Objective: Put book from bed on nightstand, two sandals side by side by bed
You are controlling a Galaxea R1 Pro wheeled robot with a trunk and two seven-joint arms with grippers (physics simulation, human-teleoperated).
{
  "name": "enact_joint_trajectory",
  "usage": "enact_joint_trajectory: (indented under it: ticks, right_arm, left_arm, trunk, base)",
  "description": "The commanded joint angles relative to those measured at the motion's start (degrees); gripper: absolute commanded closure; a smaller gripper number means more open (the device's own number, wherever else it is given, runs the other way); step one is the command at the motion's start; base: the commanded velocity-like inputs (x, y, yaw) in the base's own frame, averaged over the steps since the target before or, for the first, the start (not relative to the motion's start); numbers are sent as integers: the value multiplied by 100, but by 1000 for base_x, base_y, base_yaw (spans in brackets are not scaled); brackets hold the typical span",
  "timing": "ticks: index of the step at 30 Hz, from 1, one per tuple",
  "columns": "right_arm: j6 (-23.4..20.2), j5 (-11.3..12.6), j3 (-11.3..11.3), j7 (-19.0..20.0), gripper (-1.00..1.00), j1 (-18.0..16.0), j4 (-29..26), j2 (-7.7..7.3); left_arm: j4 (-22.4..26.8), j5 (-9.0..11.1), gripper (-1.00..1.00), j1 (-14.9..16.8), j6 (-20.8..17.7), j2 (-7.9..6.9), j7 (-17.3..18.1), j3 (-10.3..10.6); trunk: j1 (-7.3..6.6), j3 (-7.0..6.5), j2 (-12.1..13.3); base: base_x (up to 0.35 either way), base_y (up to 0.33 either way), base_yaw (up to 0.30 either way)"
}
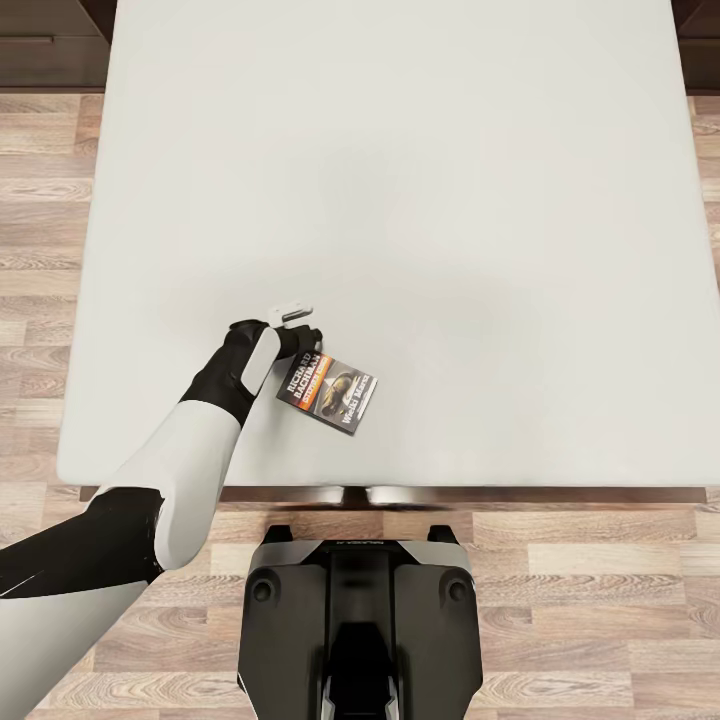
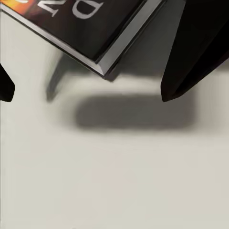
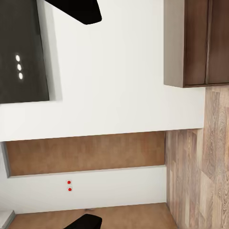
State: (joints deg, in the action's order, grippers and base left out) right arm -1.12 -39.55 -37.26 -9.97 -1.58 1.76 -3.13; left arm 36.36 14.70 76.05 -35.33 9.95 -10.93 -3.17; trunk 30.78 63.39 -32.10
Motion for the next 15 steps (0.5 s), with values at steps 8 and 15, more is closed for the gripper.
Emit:
enact_joint_trajectory:
  ticks: [8, 15]
  right_arm:
    - [-7, -61, -36, -31, -100, -4, 18, -10]
    - [-7, -61, -36, -31, -100, -4, 18, -10]
  left_arm:
    - [171, 24, -100, -35, -18, 5, -18, -18]
    - [319, 24, -100, -52, -37, 5, -25, -14]
  trunk:
    - [5, 4, -4]
    - [5, 4, -4]
  base:
    - [0, 0, 0]
    - [0, 0, 0]
